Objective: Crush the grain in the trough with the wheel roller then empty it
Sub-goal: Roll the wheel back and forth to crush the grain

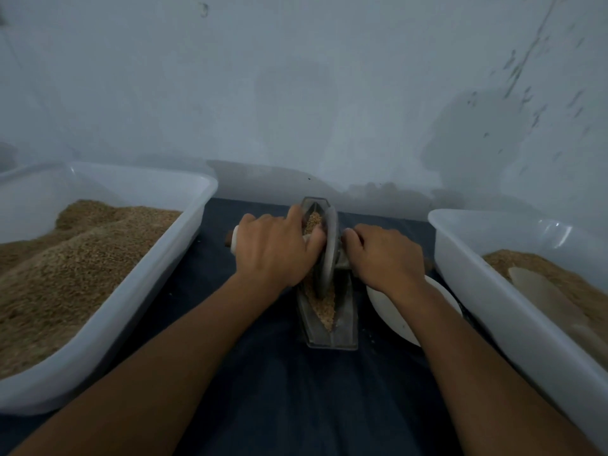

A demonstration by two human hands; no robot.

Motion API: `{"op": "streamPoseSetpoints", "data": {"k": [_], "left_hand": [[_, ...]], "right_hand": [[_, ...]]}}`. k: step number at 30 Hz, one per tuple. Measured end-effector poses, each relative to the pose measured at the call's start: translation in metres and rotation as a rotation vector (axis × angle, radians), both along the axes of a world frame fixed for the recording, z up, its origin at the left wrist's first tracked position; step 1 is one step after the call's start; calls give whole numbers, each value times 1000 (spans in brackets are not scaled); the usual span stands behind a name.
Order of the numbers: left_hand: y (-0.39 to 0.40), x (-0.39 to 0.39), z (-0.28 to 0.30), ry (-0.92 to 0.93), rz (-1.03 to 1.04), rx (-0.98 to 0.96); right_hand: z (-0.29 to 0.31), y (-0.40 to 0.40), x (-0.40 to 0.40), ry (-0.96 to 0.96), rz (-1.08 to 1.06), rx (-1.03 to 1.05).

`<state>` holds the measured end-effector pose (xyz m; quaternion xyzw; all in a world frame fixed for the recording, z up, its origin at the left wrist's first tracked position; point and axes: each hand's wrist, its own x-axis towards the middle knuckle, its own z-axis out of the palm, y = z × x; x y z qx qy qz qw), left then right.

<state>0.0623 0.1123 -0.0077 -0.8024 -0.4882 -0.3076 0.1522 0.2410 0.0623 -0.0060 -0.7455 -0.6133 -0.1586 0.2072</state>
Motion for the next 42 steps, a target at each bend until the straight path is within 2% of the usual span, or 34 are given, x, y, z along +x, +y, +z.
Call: {"op": "streamPoseSetpoints", "data": {"k": [5,15,25,31,37,42], "left_hand": [[-3,-2,7,-73,2,-6],[-6,-5,25,-13,12,-196],[-18,-6,39,79,-8,-329],[-12,-6,34,120,38,-398],[1,-8,22,77,29,-428],[9,-5,16,55,34,-382]], "right_hand": [[10,-2,0,92,12,-58],[34,-12,0,331,174,-473],[55,-28,-7,314,211,-667],[55,-27,-5,316,231,-569],[30,-8,-5,104,75,-335],[15,6,0,26,21,-124]]}}
